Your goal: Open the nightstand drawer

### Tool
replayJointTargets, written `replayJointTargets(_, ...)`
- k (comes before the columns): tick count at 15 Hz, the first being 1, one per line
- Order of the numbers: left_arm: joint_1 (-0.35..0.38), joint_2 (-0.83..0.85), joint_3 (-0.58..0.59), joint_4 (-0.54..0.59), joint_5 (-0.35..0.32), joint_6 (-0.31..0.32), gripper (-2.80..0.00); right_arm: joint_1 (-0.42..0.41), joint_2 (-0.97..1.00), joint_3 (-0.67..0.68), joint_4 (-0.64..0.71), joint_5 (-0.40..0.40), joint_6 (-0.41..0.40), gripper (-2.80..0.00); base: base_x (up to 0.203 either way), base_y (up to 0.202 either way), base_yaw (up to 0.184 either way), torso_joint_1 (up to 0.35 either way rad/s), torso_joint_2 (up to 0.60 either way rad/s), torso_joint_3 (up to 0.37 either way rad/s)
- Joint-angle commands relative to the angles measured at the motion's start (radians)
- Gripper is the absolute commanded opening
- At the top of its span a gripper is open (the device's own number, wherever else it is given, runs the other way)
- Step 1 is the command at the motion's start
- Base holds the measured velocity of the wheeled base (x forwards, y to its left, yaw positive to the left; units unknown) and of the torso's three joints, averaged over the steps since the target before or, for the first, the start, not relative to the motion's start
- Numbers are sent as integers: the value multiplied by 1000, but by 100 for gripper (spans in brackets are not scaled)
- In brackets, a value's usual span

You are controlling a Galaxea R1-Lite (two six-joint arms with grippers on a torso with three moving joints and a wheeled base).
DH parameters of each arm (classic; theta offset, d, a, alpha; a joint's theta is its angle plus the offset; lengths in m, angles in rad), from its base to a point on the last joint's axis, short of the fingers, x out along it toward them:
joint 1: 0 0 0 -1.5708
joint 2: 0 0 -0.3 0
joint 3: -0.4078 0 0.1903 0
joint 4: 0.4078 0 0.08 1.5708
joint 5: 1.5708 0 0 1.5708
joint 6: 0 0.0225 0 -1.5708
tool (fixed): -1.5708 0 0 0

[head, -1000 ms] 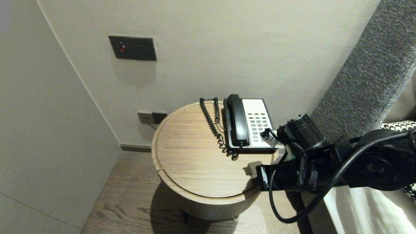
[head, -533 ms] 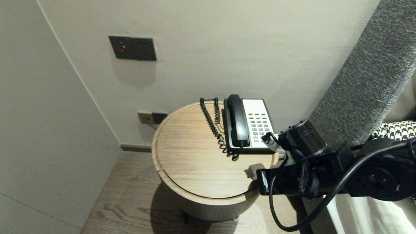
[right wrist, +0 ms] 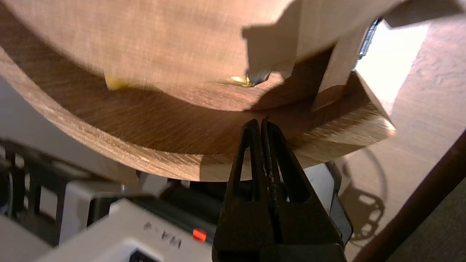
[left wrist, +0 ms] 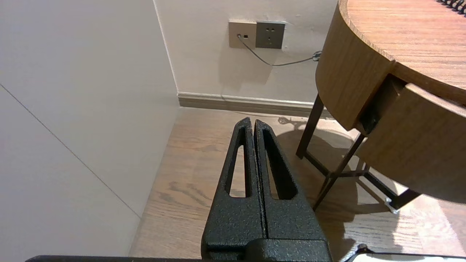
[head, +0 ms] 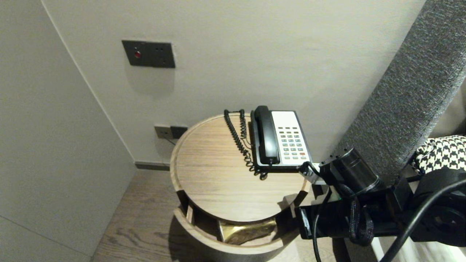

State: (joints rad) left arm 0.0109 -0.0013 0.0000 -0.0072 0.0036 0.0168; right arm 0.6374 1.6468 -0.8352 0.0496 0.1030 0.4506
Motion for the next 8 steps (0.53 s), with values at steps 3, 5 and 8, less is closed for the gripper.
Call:
replayJointTargets(3,0,0,0,0,1,0,-280,64,-35,71,-2,5,12,-280,0,0,0,0,0,0)
replayJointTargets(5,0,0,0,0,1,0,-280,87,-44,102,-4,8,17,-280,0,0,0,0,0,0)
replayJointTargets(8,0,0,0,1,1,0,-280,118,-84,157,-5,9,17,-280,0,0,0,0,0,0)
